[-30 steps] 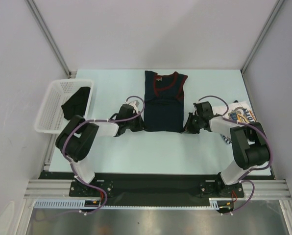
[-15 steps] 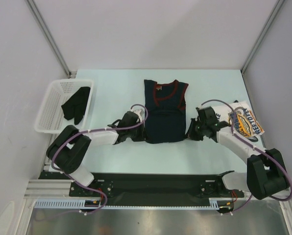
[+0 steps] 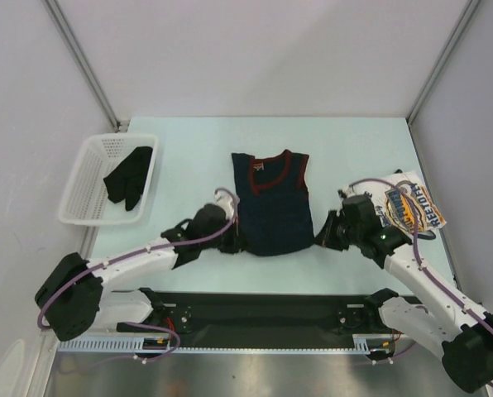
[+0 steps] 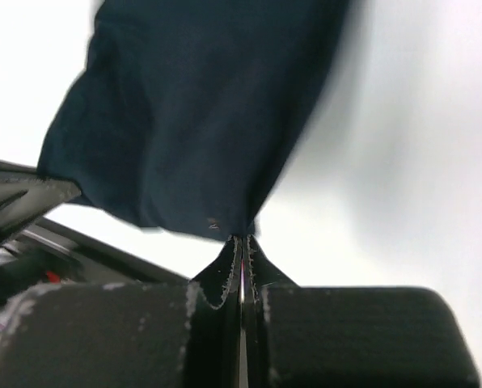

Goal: Fold and stack the tank tops

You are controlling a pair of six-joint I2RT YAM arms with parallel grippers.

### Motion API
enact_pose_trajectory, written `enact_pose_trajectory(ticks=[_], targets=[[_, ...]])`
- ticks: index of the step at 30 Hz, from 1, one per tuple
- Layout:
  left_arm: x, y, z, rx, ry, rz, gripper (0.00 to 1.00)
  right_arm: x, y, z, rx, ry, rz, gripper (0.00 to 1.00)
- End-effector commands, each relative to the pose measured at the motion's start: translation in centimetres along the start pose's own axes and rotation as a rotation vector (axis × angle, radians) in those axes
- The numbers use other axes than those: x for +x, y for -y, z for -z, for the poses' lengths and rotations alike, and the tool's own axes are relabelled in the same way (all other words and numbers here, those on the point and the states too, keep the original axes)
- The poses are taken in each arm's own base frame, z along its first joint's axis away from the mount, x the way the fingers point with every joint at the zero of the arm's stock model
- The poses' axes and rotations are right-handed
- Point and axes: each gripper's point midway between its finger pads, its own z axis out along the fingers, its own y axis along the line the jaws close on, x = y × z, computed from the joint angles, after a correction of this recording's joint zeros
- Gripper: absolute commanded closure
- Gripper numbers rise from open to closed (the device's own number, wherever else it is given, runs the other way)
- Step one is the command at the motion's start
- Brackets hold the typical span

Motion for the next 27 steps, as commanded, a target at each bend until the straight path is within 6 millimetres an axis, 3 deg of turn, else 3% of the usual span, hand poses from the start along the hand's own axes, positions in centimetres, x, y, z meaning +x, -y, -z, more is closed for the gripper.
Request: enact_pose_trajectory(ticks=[1,3,8,13,18,24,27], targets=[[6.1,-3.1,0.0,-0.065,-0.109,0.076,1.0,4.3,1.6,0.2,0.043,-0.085,-0.058,1.0],[7.9,-4.2,0.8,-0.107,-0.129,0.085,1.0,5.2,1.8,1.1,0.059,-0.085,-0.059,1.0],[10.5,-3.7,2.6,-0.089,-0.153,0.084,1.0,7.0,1.6,2.2,0.062,-0.12,-0.031,1.0],[11.1,-3.2,3.1,-0.075,-0.162,0.083,1.0,7.2,1.4,2.5,0.067,-0.125,-0.011,1.0],[9.3,-2.3,3.1,-0.073,-0.152,0.047,0.99,5.5,0.1,3.0,0.066,-0.103,0.023,1.0],[4.8,-0.9,3.0,-0.032,-0.119,0.043,0.99,-0.1,-1.6,3.0,0.139,-0.007,0.117,1.0],[1.3,-0.2,3.0,-0.027,-0.081,0.035,0.98,-3.2,-2.5,2.1,0.153,0.017,0.143,1.0]])
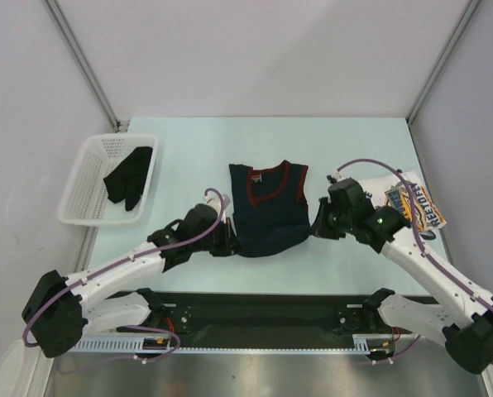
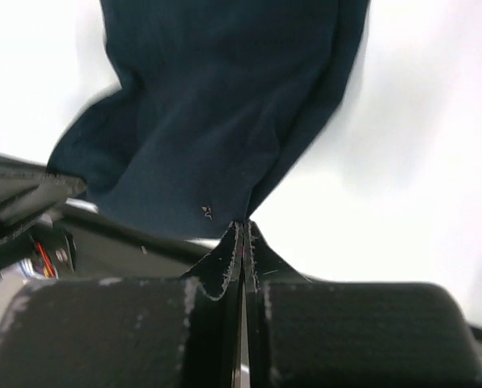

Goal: Fold and stack the tank tops

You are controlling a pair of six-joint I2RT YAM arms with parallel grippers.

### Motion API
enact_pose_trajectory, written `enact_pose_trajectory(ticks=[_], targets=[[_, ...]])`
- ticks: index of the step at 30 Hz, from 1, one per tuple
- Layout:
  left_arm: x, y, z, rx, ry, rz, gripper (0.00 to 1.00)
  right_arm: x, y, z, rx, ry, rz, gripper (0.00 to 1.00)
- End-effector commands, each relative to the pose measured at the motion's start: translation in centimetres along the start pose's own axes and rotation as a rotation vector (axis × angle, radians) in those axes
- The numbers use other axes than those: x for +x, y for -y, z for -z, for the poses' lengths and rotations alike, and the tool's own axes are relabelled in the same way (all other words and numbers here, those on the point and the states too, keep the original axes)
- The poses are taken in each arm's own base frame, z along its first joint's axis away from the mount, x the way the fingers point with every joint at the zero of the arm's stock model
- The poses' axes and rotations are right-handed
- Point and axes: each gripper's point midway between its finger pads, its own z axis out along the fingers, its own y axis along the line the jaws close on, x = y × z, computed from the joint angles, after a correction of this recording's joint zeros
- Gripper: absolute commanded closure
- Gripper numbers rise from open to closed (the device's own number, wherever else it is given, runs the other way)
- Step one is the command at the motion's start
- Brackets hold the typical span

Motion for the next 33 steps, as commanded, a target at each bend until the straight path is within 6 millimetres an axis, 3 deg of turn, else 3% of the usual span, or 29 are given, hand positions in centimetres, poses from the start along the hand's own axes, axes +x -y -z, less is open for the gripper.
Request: enact_pose_trajectory(ticks=[1,5,13,25,33], targets=[[-4.5,2.0,0.8,0.035,0.05,-0.05,0.98,-5.5,-0.2,0.0,0.025,0.111,0.04,1.0],[-9.1,3.0,0.8,0.038,0.09,-0.057,0.99,-9.9,-0.4,-1.3,0.012,0.118,0.024,1.0],[-15.5,1.5,-1.0,0.023,0.123,0.005,0.99,-17.3,-0.7,-4.6,-0.019,0.112,0.006,1.0],[-24.2,-2.3,-4.2,-0.032,0.155,0.073,0.98,-24.7,-0.2,-10.6,-0.026,0.09,-0.029,1.0],[-27.2,-5.2,-7.2,-0.058,0.139,0.121,0.98,-28.0,0.5,-15.1,-0.044,0.073,-0.058,1.0]])
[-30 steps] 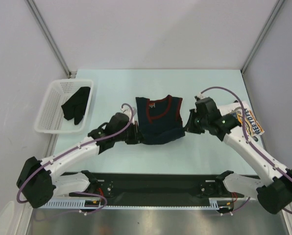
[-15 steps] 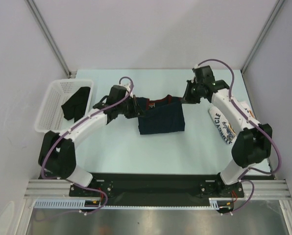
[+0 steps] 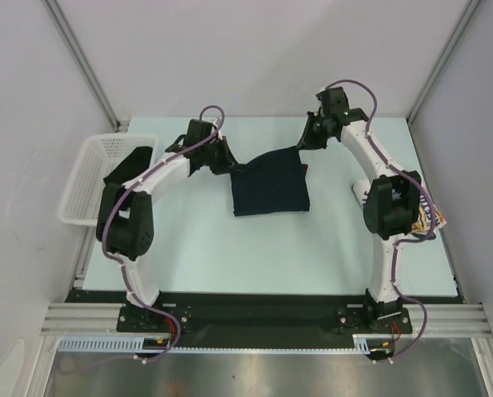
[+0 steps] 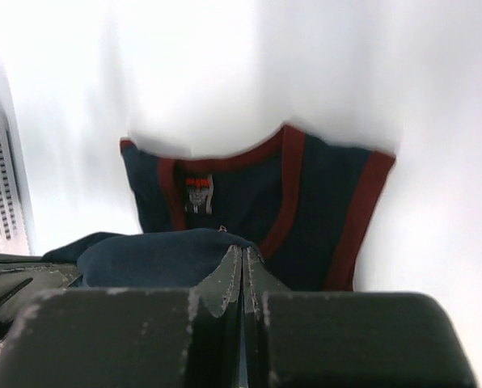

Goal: Fold and stack the tank tops

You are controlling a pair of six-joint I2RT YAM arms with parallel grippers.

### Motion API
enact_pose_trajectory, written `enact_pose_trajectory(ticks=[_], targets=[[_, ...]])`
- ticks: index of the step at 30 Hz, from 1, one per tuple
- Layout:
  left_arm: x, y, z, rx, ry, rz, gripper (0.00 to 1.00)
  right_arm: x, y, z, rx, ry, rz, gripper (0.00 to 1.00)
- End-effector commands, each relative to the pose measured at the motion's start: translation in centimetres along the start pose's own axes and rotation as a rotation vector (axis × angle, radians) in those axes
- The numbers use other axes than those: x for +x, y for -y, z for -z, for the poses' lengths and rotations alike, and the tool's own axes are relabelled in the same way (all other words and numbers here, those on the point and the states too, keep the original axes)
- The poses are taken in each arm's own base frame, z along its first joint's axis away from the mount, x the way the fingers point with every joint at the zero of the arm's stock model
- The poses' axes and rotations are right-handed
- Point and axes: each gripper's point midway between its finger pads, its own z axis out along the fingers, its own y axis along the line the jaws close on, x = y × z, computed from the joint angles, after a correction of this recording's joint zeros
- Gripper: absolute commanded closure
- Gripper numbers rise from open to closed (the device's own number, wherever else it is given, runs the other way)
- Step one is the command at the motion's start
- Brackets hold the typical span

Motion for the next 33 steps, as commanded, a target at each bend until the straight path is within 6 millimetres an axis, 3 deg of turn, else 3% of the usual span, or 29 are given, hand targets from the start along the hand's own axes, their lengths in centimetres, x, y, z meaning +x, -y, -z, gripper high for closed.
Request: enact_pose_trajectory(ticks=[1,7,13,22,23,24,25,28,30,31,33], targets=[[-2.5,-0.2,-0.5,0.009,0.019,-0.015,0.98,-2.6,-0.5,-1.0,-0.051,0.032,0.006,1.0],[-4.4,-1.4,-2.1,-0.018,0.031,-0.006,0.98,-4.3,0.2,-4.3,-0.128,0.03,-0.051,1.0],[-6.9,-2.5,-3.1,-0.05,0.064,-0.005,0.98,-5.8,0.9,-5.7,-0.153,0.076,-0.07,1.0],[-9.6,-4.6,-7.0,-0.06,0.087,0.022,0.91,-7.2,1.6,-9.2,-0.187,0.129,-0.092,1.0],[-9.5,-5.2,-7.7,-0.063,0.081,0.032,0.81,-7.3,1.6,-9.5,-0.192,0.134,-0.092,0.97],[-9.8,-5.5,-7.8,-0.06,0.087,0.042,0.63,-7.4,1.4,-9.7,-0.198,0.139,-0.089,0.85],[-9.8,-5.7,-7.9,-0.062,0.085,0.045,0.31,-7.4,1.5,-9.7,-0.199,0.139,-0.085,0.6],[-9.6,-6.1,-6.9,-0.086,0.117,0.021,0.2,-7.1,1.3,-8.6,-0.181,0.142,-0.065,0.35],[-10.7,-4.9,-4.5,-0.09,0.185,-0.019,0.01,-7.0,1.6,-7.7,-0.153,0.165,-0.036,0.27],[-10.7,-4.6,-3.1,-0.097,0.207,-0.034,0.0,-6.4,1.7,-6.8,-0.14,0.163,-0.028,0.2],[-10.4,-4.4,-1.9,-0.106,0.221,-0.049,0.0,-5.9,2.0,-5.7,-0.113,0.163,0.009,0.18]])
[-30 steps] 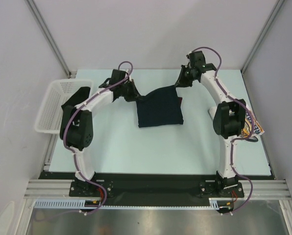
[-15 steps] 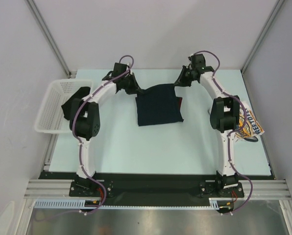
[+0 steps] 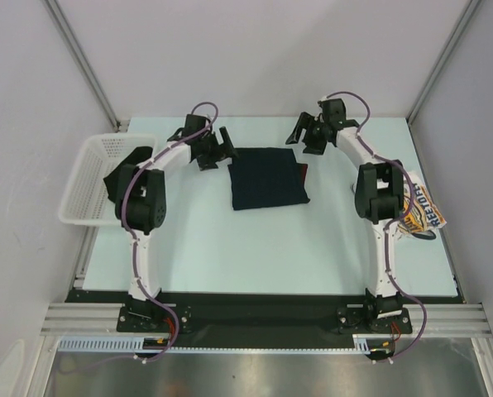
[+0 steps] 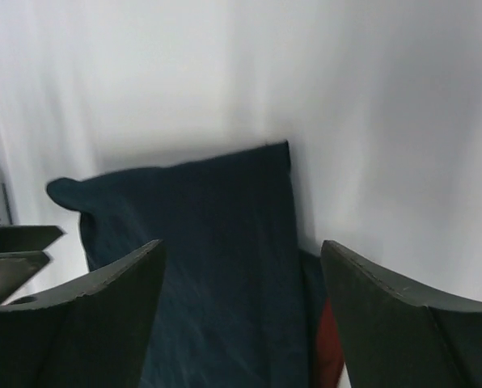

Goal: Fold and stack the tank tops

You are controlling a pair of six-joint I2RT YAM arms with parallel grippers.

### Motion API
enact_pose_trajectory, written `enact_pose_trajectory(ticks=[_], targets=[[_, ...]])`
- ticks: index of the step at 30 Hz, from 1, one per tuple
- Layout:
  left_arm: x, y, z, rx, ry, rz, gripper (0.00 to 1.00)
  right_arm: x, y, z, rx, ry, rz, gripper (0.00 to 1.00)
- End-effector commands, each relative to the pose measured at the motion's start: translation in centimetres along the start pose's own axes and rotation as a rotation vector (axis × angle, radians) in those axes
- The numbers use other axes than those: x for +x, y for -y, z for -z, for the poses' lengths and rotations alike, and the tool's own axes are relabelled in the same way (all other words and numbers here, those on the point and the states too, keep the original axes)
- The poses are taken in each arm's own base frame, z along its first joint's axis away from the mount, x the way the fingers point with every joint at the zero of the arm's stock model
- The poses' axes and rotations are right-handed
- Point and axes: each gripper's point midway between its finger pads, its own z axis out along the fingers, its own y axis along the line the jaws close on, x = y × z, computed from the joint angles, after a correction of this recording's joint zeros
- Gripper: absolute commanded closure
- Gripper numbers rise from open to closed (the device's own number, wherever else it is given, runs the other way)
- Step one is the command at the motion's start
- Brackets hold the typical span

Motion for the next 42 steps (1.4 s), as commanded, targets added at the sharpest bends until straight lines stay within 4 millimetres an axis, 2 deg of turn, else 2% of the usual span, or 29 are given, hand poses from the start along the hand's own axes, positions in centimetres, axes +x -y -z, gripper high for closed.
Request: enact_pose_trajectory(ticks=[1,2,5,6,10,13,15,16,17,21,24,25,30,33,34,36,37,40,41,42], targets=[[-3.3,2.9,5.4,0.043,0.163,-0.091,0.0,-2.3,-2.5,4.6,0.005,0.097,0.11,0.16],[-3.5,3.6,6.6,0.058,0.184,-0.1,0.0,-1.6,-2.0,5.3,0.041,0.086,0.132,0.16],[-1.3,3.7,6.9,0.06,0.165,-0.112,0.0,-0.3,-0.7,6.0,0.118,0.059,0.152,0.17],[-0.6,3.9,6.6,0.057,0.156,-0.117,0.0,0.8,0.4,5.8,0.16,0.032,0.153,0.18],[2.0,3.7,5.0,0.055,0.092,-0.102,0.0,3.7,2.3,5.3,0.211,-0.03,0.128,0.19],[3.5,3.3,3.6,0.043,0.053,-0.087,0.01,5.8,3.0,4.5,0.205,-0.073,0.102,0.17],[4.2,2.9,2.9,0.036,0.039,-0.076,0.02,6.3,2.9,4.0,0.175,-0.081,0.093,0.15],[4.3,2.8,2.6,0.035,0.04,-0.067,0.02,7.1,3.2,3.7,0.164,-0.1,0.078,0.11],[4.7,2.5,2.2,0.031,0.03,-0.062,0.03,7.4,3.0,3.4,0.142,-0.105,0.068,0.06],[5.4,1.7,1.1,0.023,0.013,-0.042,0.05,7.7,2.2,2.3,0.068,-0.112,0.066,0.05],[6.1,1.5,-0.3,0.045,-0.011,-0.033,0.1,7.8,1.8,1.5,0.036,-0.12,0.057,0.13],[6.2,1.5,-0.6,0.049,-0.016,-0.03,0.12,8.0,1.8,1.2,0.035,-0.129,0.059,0.22],[6.7,1.1,-2.0,0.051,-0.031,-0.007,0.22,8.7,1.7,0.3,0.043,-0.149,0.077,0.33],[6.8,1.0,-2.4,0.055,-0.042,-0.004,0.35,9.3,1.5,-0.5,0.015,-0.169,0.069,0.48],[6.9,0.9,-2.8,0.055,-0.052,-0.002,0.42,9.1,1.2,-0.7,0.001,-0.17,0.063,0.53],[7.1,0.9,-3.0,0.056,-0.059,-0.002,0.47,9.0,0.7,-1.0,-0.03,-0.173,0.055,0.58],[7.1,0.8,-3.3,0.056,-0.062,-0.004,0.57,9.0,0.7,-1.5,-0.031,-0.176,0.049,0.71],[7.1,0.5,-3.3,0.044,-0.064,-0.017,0.71,9.4,0.1,-1.4,-0.032,-0.185,0.061,0.85],[6.9,0.2,-3.1,0.028,-0.053,-0.024,0.86,9.7,0.1,-1.2,-0.025,-0.19,0.071,0.86],[7.0,-0.3,-2.9,0.013,-0.055,-0.028,0.92,10.4,-0.4,-1.3,-0.022,-0.199,0.086,0.87]])
